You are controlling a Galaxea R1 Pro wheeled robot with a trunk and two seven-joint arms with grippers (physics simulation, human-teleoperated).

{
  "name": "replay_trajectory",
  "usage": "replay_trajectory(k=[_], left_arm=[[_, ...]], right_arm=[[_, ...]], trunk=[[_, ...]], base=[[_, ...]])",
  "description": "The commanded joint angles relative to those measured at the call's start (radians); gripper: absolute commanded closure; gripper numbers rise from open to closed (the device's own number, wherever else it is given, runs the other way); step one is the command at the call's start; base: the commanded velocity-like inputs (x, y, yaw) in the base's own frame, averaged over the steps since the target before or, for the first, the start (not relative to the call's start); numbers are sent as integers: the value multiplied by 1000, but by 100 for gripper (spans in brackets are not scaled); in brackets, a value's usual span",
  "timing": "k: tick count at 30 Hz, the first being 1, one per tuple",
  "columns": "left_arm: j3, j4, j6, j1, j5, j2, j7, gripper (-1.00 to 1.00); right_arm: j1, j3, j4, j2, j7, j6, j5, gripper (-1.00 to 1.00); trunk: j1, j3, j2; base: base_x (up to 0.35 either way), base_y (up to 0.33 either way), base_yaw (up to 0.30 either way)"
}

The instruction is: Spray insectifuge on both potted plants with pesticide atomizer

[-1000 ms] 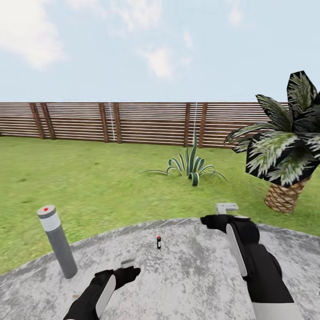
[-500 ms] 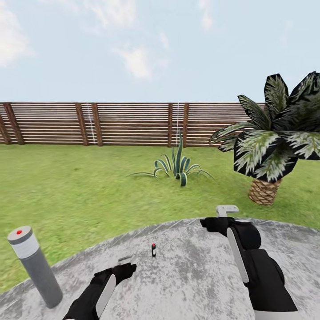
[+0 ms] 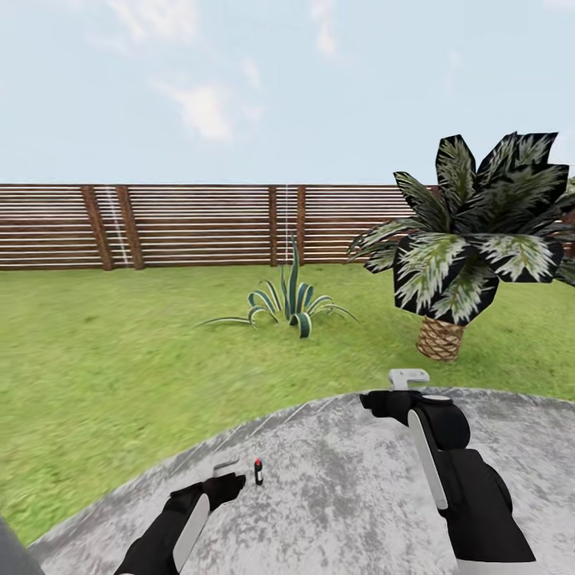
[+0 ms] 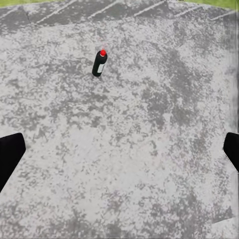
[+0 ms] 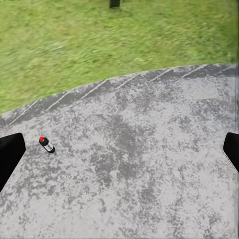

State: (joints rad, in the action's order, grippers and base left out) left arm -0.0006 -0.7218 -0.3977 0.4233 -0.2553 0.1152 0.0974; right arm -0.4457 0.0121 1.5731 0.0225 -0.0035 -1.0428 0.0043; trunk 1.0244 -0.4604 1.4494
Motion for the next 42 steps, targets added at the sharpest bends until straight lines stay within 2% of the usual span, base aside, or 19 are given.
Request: replay_trajectory(k=[1,11,17,21,23,25,29,42], left_arm=[[0,-2,-5,0,-11,0,7,-100],[0,-2,-4,0,-11,0,8,-100],[12,-4,-4,0,-10,-4,26,-100],[42,-3,-4,-1,-11,-5,34,-100],[92,-4,-4,-3,-9,-6,38,-100],[99,-4,-4,-3,-8,-6,38,-100],[105,-3,-4,-3,-6,-5,39,-100],[103,-1,-3,-3,5,-6,39,-100]], right_arm=[[-1,0,1,0,-1,-4,1,-100],[4,-1,28,1,-2,-4,2,-100],[9,-1,36,1,-4,-4,3,-100],[10,-3,38,1,-4,-4,2,-100],[10,-4,39,0,-4,-4,2,-100],[10,-5,39,0,-3,-4,2,-100],[10,-5,39,-1,-3,-4,2,-100],[10,-4,39,-1,-3,-4,1,-100]], trunk=[[1,-1,1],[1,-1,1],[1,-1,1],[1,0,1],[1,1,1],[1,2,1],[1,2,1],[1,3,1]], base=[[329,63,-277],[309,141,-277],[91,47,-277],[20,10,-277],[6,3,-277],[3,5,-277],[14,77,-277],[171,259,-276]])
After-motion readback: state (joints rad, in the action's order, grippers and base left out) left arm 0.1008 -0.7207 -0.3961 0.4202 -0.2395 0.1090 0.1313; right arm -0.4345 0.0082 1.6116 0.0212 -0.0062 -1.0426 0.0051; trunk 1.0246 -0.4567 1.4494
